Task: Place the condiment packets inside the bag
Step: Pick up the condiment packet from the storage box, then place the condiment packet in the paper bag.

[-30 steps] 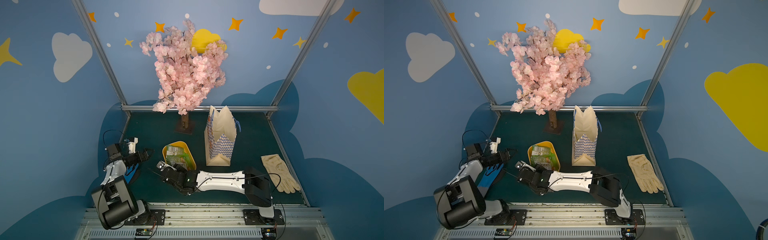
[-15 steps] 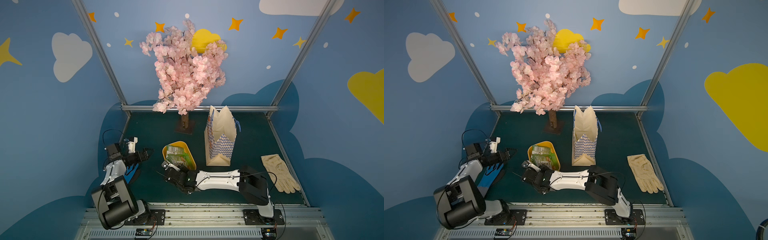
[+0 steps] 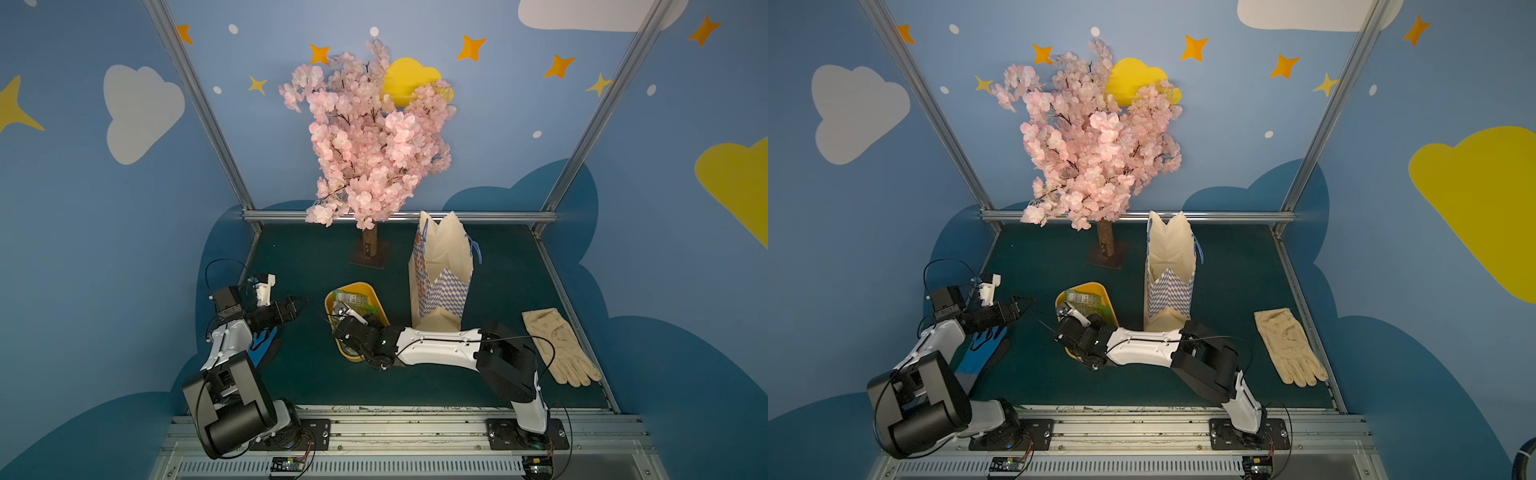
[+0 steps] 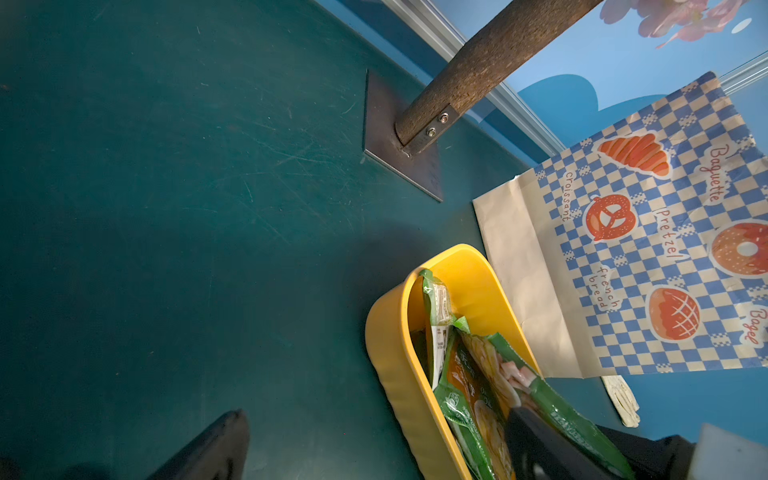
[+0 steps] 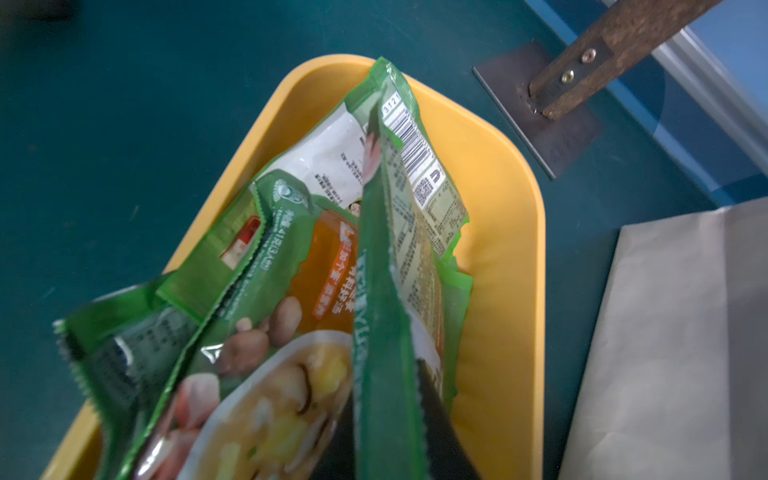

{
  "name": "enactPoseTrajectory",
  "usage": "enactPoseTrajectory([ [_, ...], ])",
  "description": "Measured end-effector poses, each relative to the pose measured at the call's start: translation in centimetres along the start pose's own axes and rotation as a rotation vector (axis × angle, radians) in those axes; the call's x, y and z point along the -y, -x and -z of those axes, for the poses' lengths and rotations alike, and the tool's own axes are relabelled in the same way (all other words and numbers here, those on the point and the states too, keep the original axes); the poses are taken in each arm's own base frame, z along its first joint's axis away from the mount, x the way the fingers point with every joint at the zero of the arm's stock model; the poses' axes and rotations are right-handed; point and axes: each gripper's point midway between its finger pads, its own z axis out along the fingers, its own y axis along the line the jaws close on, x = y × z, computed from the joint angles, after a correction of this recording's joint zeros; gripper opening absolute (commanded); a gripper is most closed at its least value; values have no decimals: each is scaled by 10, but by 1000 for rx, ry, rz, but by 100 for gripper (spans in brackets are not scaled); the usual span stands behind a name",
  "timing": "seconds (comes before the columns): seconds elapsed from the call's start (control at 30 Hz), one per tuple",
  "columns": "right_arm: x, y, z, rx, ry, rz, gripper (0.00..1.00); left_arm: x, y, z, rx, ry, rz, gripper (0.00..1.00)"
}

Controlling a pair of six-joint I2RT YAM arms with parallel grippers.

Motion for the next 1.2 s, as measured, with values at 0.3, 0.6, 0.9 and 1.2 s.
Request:
enactPoseTrajectory([
  [0.3, 7, 34, 31, 78, 19, -4, 0, 0, 0, 0, 0, -1, 0, 100],
  [0.6, 80, 129, 167, 382, 75, -212, 0, 0, 0, 0, 0, -1, 0, 100],
  [0.9, 180, 166, 266, 592, 42, -395, 0, 0, 0, 0, -1, -1, 1, 100],
  [1.2, 292, 146, 282, 606, -169, -549, 0, 2, -1, 0, -2, -9, 3, 100],
])
